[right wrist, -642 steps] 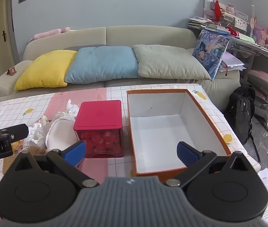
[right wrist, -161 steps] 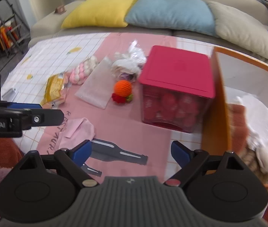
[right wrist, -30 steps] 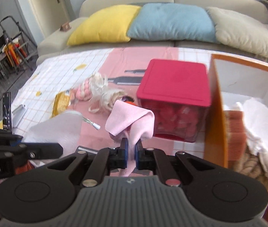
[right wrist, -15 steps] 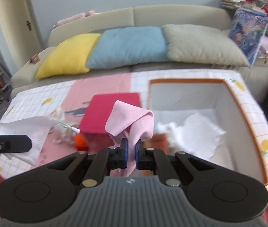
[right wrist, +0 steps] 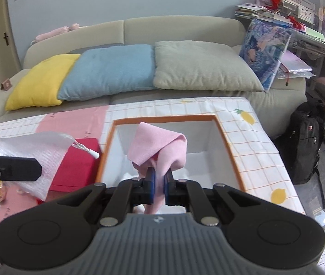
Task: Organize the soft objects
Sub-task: 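Carry the mesh bag and pink cloth into the orange-rimmed box and open both tools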
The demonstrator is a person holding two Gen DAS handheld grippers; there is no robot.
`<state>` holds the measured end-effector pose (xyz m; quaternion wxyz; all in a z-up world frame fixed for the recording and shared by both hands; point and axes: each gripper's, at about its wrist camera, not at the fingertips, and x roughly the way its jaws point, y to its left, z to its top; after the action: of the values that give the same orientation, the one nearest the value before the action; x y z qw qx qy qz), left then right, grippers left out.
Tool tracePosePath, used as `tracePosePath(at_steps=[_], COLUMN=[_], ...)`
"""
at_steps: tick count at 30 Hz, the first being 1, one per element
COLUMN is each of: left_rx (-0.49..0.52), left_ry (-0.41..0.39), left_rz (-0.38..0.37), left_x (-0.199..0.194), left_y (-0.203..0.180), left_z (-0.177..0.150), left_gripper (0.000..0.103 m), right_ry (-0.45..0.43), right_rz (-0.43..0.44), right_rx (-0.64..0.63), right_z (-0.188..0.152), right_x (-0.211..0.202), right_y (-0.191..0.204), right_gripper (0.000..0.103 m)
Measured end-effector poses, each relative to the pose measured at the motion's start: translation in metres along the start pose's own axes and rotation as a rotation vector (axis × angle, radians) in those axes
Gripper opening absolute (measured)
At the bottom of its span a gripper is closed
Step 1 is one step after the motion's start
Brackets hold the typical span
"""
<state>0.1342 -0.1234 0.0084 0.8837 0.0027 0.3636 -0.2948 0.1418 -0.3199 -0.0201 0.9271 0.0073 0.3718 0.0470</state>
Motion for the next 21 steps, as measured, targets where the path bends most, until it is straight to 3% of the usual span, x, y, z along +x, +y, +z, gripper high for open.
tracePosePath(at_steps=[6,11,19,21], left_rx=[0.057,0.106,0.139,0.152], left_ry=[0.068,0.12,0.207,0.226], left_rz=[0.005,0.054,0.109,0.117], left_x=[0.035,0.063,0.103,0.11], left_y=[-0.009,-0.012,-0.005,-0.007], left_z=[0.009,0.014,0.016,0.016], left_gripper=[0.007,0.007,0.007,0.008], right_ry=[0.03,0.045,0.078,0.083], right_rz=[-0.047,-0.07,-0.065,-0.065], right_rx=[-0.005,-0.058,-0.099,-0.108], right_z=[0.003,0.003,0.001,0.0], right_x=[0.028,0.05,0.079,0.085], right_y=[-0.024,-0.033,-0.037,-0.037], right_gripper=[0.006,0.006,0.007,0.012])
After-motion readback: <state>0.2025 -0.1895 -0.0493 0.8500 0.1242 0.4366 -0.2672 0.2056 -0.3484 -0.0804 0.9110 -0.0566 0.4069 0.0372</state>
